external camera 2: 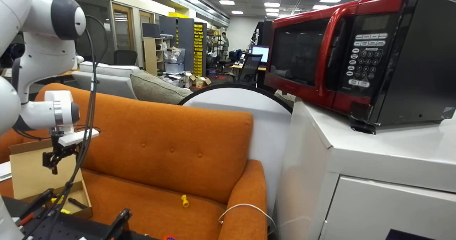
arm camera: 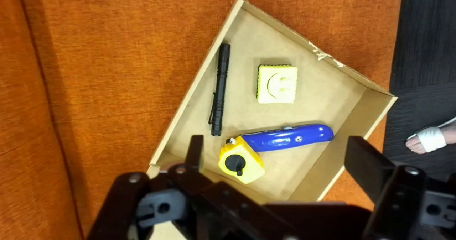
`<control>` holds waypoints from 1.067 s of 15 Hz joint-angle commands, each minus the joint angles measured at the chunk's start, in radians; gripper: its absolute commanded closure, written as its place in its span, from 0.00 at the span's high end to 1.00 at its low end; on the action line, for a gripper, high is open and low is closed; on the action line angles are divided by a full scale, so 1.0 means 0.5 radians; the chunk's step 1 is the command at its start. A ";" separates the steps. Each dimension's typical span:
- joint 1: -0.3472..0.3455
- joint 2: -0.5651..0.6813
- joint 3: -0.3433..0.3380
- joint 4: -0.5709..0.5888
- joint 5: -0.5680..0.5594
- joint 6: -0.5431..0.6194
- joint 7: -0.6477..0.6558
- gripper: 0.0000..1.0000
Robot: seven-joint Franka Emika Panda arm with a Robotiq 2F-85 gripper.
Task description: Remove the yellow box from the big box
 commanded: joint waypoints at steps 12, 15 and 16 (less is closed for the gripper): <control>-0.005 0.649 0.072 0.564 0.006 -0.067 -0.129 1.00; -0.013 0.693 0.086 0.569 0.020 -0.076 -0.134 1.00; 0.001 0.711 0.078 0.566 0.014 -0.075 -0.126 1.00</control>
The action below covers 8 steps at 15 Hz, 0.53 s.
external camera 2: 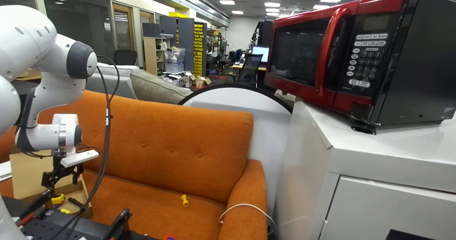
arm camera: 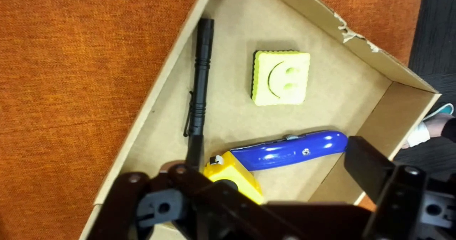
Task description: Remove the yellow box from the big box
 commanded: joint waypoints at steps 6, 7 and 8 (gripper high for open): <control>0.032 0.267 0.020 0.067 0.001 0.036 -0.004 1.00; 0.049 0.287 0.007 0.091 -0.004 0.024 0.004 1.00; 0.058 0.309 0.000 0.115 -0.007 0.020 0.008 1.00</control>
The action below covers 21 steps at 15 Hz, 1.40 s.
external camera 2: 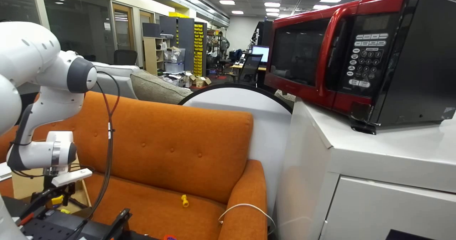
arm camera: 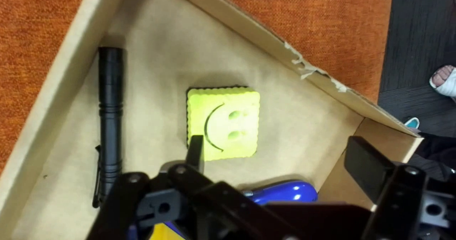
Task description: Remove the yellow box from the big box
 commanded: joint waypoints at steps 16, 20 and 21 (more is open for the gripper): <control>0.108 0.202 -0.074 0.343 -0.021 -0.126 0.014 1.00; 0.114 0.224 -0.073 0.357 -0.018 -0.150 0.010 1.00; 0.116 0.234 -0.073 0.364 -0.016 -0.155 0.011 1.00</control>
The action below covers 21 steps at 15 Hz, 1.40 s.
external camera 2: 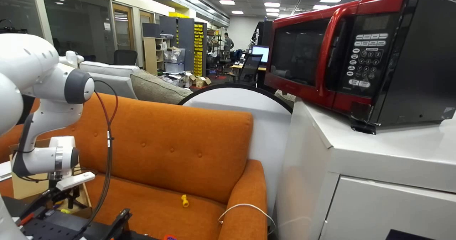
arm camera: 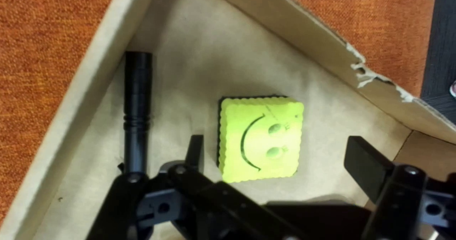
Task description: Remove the yellow box from the big box
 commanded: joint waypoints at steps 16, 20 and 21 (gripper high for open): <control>0.042 0.077 -0.071 0.129 0.009 -0.006 0.138 0.41; 0.033 0.064 -0.068 0.111 -0.009 0.032 0.160 0.29; 0.009 0.060 -0.046 0.098 -0.028 0.045 0.142 0.29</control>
